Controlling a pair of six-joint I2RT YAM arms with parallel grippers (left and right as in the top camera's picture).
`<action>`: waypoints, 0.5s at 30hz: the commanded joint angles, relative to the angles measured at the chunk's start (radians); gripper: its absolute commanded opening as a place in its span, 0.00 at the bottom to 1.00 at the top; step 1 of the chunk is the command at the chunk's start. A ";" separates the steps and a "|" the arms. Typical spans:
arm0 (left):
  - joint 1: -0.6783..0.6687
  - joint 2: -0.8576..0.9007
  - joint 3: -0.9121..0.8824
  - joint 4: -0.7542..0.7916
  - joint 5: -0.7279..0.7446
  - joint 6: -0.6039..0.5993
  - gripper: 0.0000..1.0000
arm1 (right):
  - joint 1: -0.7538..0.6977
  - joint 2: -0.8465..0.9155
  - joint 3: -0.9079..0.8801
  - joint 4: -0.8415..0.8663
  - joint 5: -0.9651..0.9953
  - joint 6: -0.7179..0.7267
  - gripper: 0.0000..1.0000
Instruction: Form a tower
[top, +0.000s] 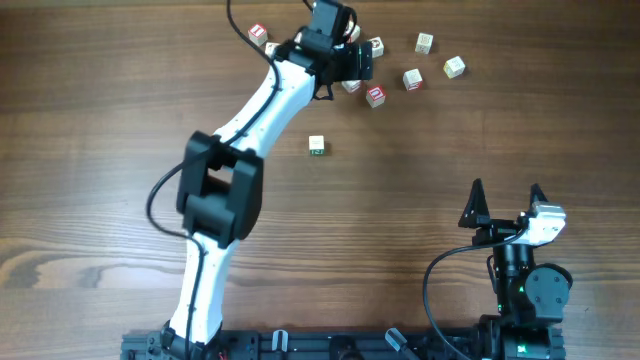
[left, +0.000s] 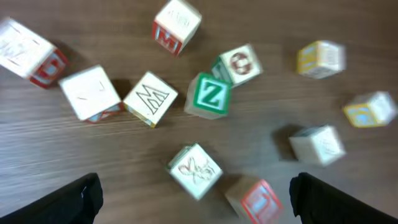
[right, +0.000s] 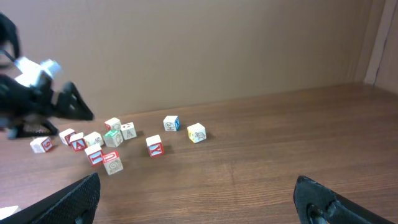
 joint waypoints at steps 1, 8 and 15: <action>-0.008 0.118 0.005 0.048 -0.009 -0.070 1.00 | -0.006 -0.006 0.000 0.002 -0.019 -0.018 1.00; -0.008 0.184 0.005 0.087 -0.010 -0.106 0.71 | -0.006 -0.006 0.000 0.002 -0.019 -0.018 1.00; -0.007 0.157 0.008 0.024 -0.023 -0.062 0.31 | -0.006 -0.006 -0.001 0.002 -0.019 -0.018 1.00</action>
